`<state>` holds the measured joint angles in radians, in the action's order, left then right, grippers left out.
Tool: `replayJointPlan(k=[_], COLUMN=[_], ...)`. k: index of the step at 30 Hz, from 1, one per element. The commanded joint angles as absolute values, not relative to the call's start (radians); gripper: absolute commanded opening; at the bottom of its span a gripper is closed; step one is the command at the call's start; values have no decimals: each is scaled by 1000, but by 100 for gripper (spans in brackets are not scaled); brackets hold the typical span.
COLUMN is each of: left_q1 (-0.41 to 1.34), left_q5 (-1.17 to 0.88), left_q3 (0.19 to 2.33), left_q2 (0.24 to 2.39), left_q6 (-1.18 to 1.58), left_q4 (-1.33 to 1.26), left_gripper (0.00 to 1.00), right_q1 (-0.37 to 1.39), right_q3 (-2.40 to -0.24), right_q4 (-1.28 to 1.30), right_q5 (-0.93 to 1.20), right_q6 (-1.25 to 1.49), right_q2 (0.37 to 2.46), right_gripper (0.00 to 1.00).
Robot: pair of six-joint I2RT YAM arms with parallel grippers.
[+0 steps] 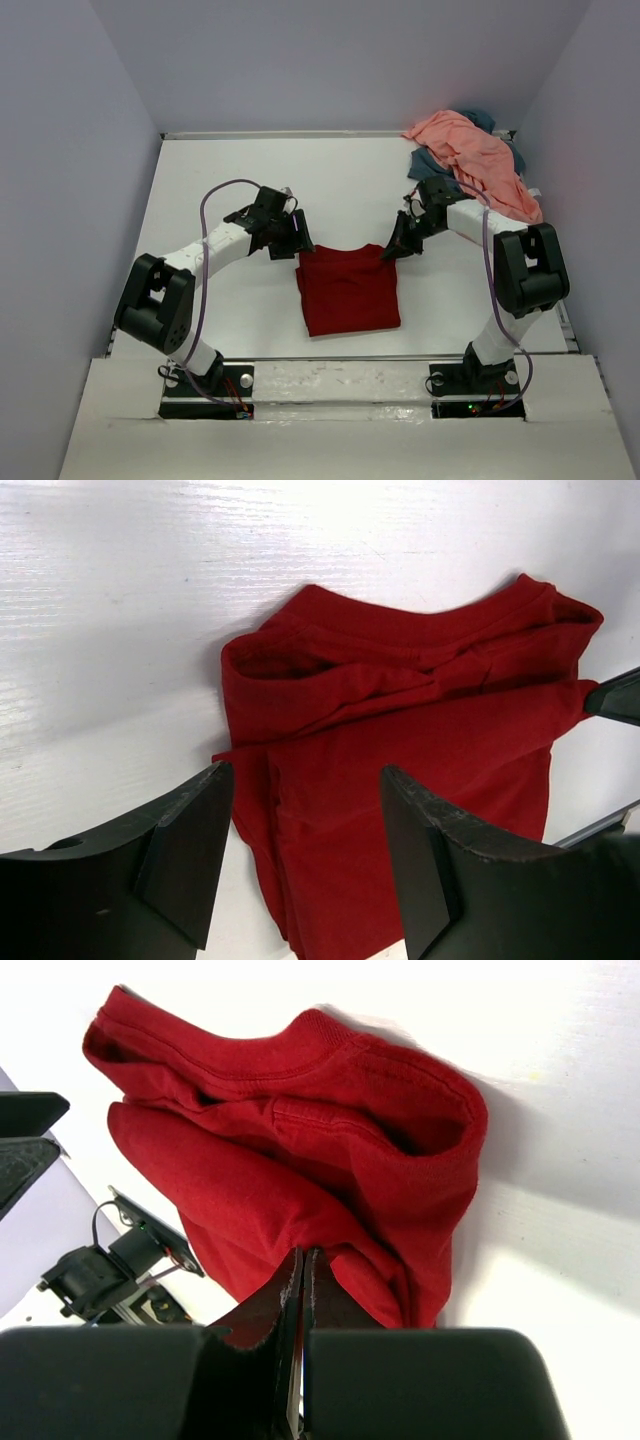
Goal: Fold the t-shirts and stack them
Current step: Smooth out wrinkles on the folded tshirt
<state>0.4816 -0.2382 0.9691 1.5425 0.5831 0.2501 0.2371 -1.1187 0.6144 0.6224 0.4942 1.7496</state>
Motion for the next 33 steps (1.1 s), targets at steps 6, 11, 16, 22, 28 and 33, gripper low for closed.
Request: replayJointPlan(k=[6, 11, 16, 22, 28, 33], left_q1=[482, 483, 482, 482, 482, 482], left_q5=[-256, -258, -268, -278, -331, -328], left_q3=[1023, 1035, 1045, 1051, 1071, 1120], left_q2=[1542, 1536, 1519, 1499, 1437, 1394], left_q6=[558, 555, 555, 560, 551, 532], left_q4=[252, 259, 259, 262, 247, 273], left_gripper=[68, 68, 68, 68, 70, 72], right_q1=[244, 244, 244, 244, 244, 244], right_q3=[-1224, -1209, -1189, -1213, -1187, -1187], right_q4=[612, 582, 453, 393, 364, 414], right_q5=[586, 546, 522, 476, 413, 417], right_q6=[499, 492, 502, 485, 433, 367], right_q2=[1733, 1781, 1833, 1893, 1729, 1533], right_gripper=[0, 0, 0, 12, 65, 69])
